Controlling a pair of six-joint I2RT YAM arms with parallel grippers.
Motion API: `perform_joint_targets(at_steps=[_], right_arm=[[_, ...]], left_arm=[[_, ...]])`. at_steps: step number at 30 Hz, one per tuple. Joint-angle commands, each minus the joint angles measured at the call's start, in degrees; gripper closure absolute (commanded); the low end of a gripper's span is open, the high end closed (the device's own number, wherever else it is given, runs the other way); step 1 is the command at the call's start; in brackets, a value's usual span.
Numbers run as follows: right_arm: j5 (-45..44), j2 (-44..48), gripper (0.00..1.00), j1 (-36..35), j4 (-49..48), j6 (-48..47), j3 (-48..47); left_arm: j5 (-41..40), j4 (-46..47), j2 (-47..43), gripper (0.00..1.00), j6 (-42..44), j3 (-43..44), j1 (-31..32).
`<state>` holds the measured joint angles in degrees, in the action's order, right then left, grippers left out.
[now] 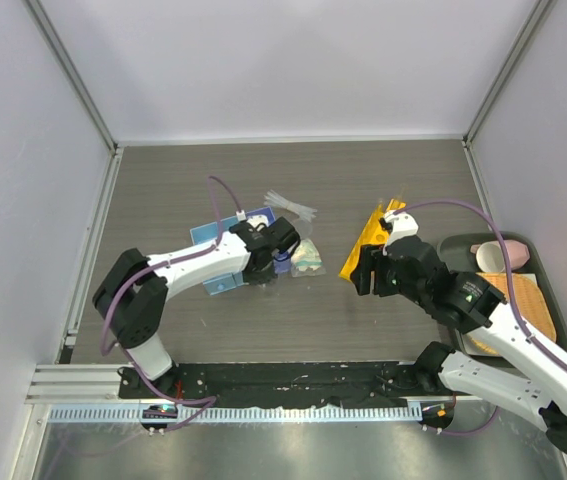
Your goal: Organize the chemistry lab equipment
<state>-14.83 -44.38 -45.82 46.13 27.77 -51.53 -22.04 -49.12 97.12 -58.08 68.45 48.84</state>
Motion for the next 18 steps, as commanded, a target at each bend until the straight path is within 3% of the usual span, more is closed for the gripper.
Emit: perform_joint_targets(at_steps=[1,6,12,15,18], right_arm=[[0.50,0.26,0.33,-0.32,-0.16,1.23,-1.29],[0.42,0.26,0.34,-0.32,0.63,1.41,-2.52],[1.38,0.17,0.34,-0.41,0.54,1.76,-3.32],[1.38,0.35,0.34,-0.32,0.80,2.02,-3.84],[1.03,0.70,0.34,-0.32,1.42,1.85,-4.11]], left_arm=[[1.64,-1.05,-3.86,1.00,3.50,-0.95,0.03],[2.45,-8.24,-8.52,1.00,8.85,4.93,0.03],[-4.23,-18.17,-7.57,1.00,14.66,18.98,-0.50],[-5.12,-19.87,-5.54,1.00,17.21,26.28,-3.30],[-2.58,-17.86,-4.75,1.00,19.32,28.23,-8.12]])
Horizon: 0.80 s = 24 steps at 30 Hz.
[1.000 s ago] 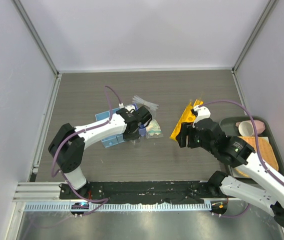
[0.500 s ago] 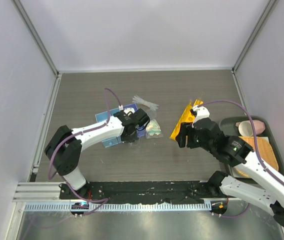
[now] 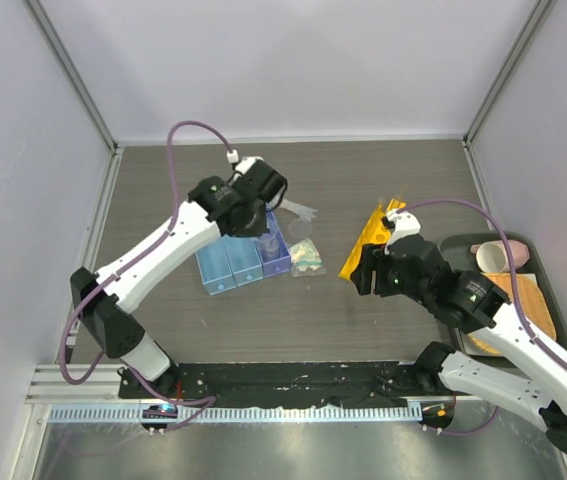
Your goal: Organize the chemistry lab equipment
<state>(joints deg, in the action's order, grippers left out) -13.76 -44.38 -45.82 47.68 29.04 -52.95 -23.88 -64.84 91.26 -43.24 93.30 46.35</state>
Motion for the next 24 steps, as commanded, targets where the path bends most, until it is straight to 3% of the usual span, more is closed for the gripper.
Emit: perform_joint_targets(at_steps=[1,7,15,24], right_arm=[[-0.04,0.70,0.34,-0.32,-0.13,0.58,-2.69],[-0.30,1.31,0.34,-0.32,0.48,0.67,-3.04],[-1.01,0.70,0.34,-0.32,0.31,0.06,-3.30],[-1.62,2.28,0.34,-0.32,0.92,-0.03,-2.77]], left_arm=[[0.23,-1.44,1.46,1.00,5.01,3.64,-6.96],[4.89,2.78,6.11,1.00,8.00,7.24,-14.18],[6.30,4.19,18.23,1.00,8.62,17.00,-14.53],[6.74,7.88,23.34,1.00,5.45,15.25,-15.06]])
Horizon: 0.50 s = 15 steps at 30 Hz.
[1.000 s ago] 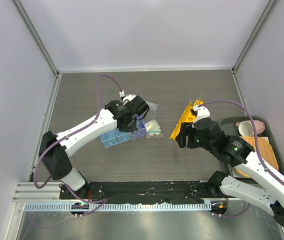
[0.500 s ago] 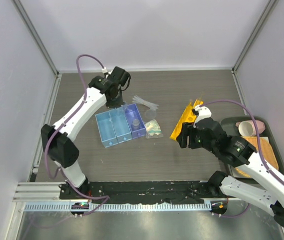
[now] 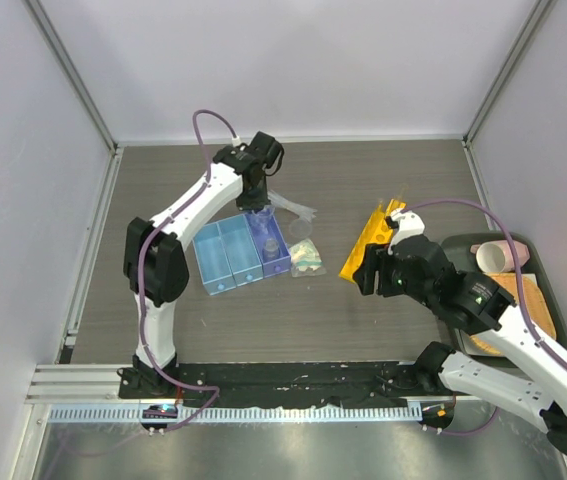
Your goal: Organize the chemistry lab equipment
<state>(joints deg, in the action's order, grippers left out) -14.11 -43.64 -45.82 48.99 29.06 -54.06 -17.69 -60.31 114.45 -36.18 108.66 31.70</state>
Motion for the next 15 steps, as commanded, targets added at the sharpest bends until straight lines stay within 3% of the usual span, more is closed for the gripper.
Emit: perform_joint_targets(at_steps=[1,15], right_arm=[[-1.45,1.54,0.34,-0.32,-0.21,-0.14,-1.66],[-2.15,1.71,0.34,-0.32,-0.21,-0.23,-0.43]], left_arm=[[0.47,4.49,0.33,1.00,-1.70,-0.55,-0.41],[2.31,10.56,2.88,1.00,-4.51,-8.20,-0.50]])
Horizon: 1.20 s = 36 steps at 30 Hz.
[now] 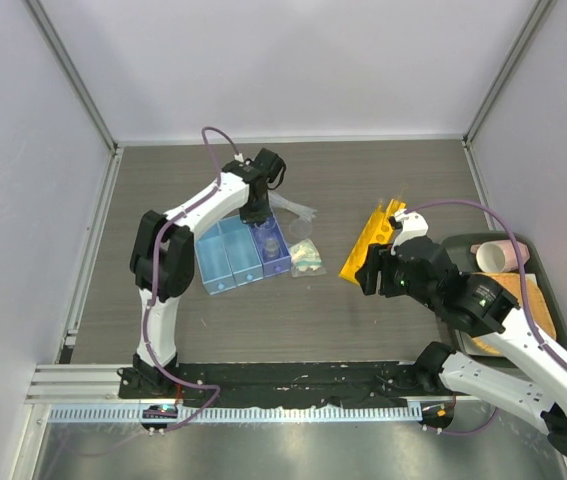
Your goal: Organize the chemistry lab equipment
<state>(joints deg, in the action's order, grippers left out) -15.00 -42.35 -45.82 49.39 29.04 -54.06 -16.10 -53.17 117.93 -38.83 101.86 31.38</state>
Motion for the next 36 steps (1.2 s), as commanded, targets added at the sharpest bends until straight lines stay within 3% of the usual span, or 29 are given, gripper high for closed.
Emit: perform_joint_targets(at_steps=[1,9,19,36], right_arm=[[-1.25,0.42,0.34,-0.41,-0.69,-0.12,-0.26],[-0.90,0.25,0.34,-0.32,-1.22,0.05,0.19],[-0.90,0.25,0.34,-0.32,-1.66,0.32,0.63],[-0.29,0.25,0.34,-0.32,-2.45,0.58,0.89]], left_arm=[[1.06,3.59,-0.77,1.00,-2.04,-2.01,-0.17],[1.42,5.26,-1.47,1.00,-3.27,-5.71,-0.26],[3.00,5.27,-2.44,0.75,-4.41,-6.95,-0.18],[2.30,-2.29,-4.11,0.72,-2.92,0.52,-0.26]])
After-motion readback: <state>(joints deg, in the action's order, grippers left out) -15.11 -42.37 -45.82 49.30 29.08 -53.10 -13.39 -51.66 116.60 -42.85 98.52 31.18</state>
